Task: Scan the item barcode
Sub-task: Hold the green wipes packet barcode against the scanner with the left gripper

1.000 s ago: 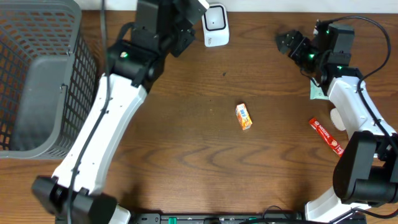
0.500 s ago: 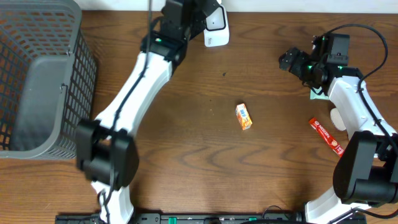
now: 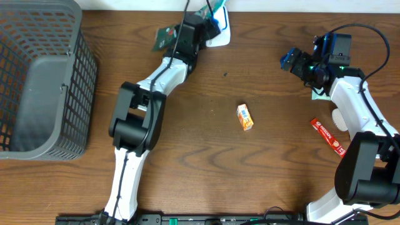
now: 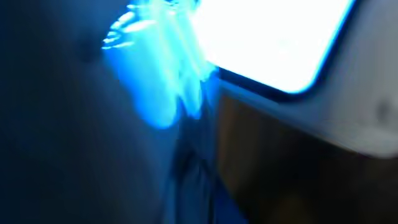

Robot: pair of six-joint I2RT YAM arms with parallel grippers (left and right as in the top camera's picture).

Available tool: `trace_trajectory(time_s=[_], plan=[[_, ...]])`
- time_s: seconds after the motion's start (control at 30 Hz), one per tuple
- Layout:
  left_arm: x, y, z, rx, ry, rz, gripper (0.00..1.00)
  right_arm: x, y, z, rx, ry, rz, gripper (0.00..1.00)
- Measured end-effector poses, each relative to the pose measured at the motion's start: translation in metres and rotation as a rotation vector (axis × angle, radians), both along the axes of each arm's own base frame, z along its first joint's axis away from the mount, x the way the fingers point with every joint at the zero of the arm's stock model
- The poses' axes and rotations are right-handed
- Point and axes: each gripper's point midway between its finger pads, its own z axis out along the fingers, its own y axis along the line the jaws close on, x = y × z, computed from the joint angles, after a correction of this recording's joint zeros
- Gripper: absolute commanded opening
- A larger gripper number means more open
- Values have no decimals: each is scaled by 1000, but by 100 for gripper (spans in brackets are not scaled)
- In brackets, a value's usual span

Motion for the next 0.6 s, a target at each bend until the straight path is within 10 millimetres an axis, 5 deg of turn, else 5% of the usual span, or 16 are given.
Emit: trace_trajectory(time_s=[0.6], plan=[[-8, 13, -27, 147, 74, 1, 7, 0, 0, 0, -2, 0, 2, 99]])
